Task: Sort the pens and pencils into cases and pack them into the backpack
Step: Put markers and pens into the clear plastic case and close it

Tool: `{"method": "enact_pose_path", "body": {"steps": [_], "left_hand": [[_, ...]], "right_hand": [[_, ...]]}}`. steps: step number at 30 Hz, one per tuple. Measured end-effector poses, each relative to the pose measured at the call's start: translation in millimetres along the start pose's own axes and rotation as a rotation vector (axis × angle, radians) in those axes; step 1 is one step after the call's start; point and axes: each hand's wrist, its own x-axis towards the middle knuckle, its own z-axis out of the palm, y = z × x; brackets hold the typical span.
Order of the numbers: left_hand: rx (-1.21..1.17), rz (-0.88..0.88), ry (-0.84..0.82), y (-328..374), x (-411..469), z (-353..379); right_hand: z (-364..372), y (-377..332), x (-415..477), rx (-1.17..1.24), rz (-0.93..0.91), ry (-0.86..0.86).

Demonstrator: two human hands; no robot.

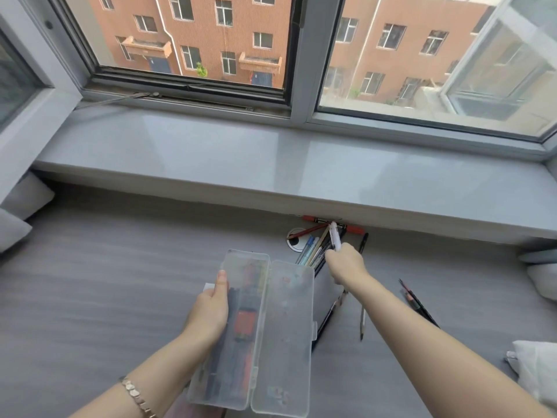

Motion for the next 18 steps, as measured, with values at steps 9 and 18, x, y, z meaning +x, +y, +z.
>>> {"method": "enact_pose_path", "body": {"steps": [9,18], "left_hand": [[-0.026,0.045,-0.009,-9,2,-9],[-0.04,0.039,-0.021,-13,-9,-1]], "right_hand": [[14,-1,9,-0.121,0.094,0.012],[8,38,-6,-0.389,0.039,0.148]]}}
